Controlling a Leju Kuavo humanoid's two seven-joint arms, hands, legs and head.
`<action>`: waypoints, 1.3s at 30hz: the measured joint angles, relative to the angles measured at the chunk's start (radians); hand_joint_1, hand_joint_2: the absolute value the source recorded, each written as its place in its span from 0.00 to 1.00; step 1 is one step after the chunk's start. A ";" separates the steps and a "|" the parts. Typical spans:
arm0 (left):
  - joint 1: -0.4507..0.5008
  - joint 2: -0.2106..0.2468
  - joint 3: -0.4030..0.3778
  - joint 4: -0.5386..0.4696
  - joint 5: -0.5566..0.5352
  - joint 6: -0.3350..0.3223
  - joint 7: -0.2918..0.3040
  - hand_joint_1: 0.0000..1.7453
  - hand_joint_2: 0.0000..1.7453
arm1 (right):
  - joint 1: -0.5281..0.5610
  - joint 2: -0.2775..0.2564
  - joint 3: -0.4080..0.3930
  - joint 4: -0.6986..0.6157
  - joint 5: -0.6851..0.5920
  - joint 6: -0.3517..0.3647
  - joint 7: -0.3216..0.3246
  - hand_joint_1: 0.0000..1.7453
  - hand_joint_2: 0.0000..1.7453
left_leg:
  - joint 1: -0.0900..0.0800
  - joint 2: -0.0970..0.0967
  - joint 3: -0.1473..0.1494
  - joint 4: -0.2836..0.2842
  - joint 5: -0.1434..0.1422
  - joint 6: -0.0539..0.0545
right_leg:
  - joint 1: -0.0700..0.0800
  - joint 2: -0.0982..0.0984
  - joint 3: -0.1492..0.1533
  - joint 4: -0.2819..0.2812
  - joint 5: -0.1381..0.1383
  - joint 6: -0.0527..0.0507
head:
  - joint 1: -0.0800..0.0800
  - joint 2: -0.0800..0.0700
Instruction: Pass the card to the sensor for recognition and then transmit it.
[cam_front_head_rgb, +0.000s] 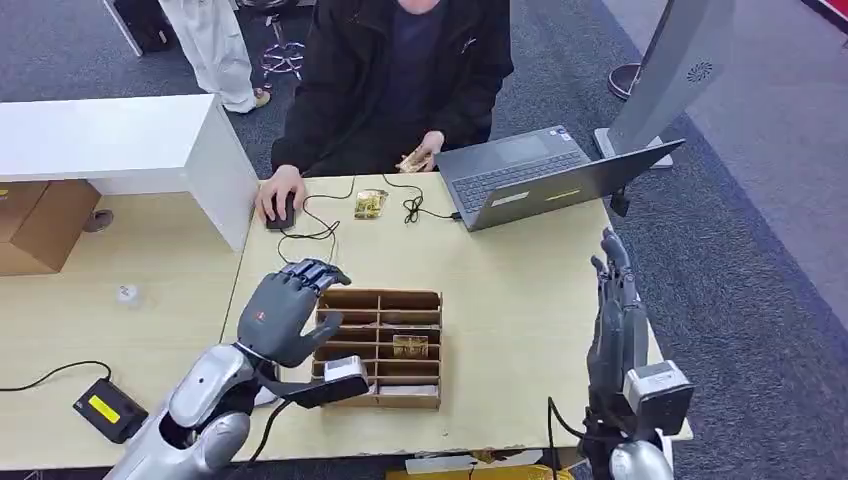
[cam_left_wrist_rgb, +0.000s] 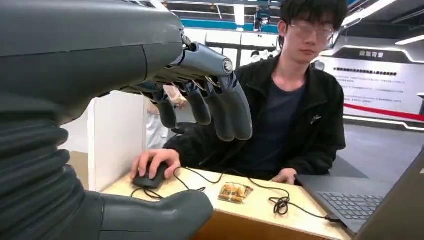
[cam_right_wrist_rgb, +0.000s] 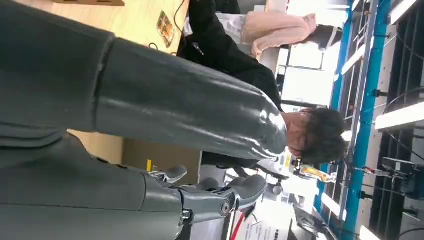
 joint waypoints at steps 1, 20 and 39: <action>-0.001 -0.001 -0.002 0.003 0.000 -0.001 0.000 0.34 1.00 | 0.000 0.000 0.000 0.001 0.000 0.000 0.000 0.00 0.00 | 0.000 0.000 0.000 0.000 0.000 0.000 | 0.000 0.000 0.000 0.000 0.000 0.000 | 0.000 0.000; -0.004 -0.004 -0.013 0.022 0.009 -0.001 0.000 0.29 1.00 | -0.003 0.000 0.003 0.008 -0.004 -0.002 0.000 0.00 0.00 | 0.000 0.000 0.000 0.000 0.000 0.000 | 0.000 0.000 0.000 0.000 0.000 0.000 | 0.000 0.000; 0.016 -0.014 -0.013 0.029 0.024 0.043 -0.001 0.31 1.00 | -0.066 0.006 0.003 0.047 -0.026 0.011 0.005 0.00 0.00 | 0.000 0.000 0.000 0.000 0.000 0.000 | 0.000 0.000 0.000 0.000 0.000 0.000 | 0.000 0.000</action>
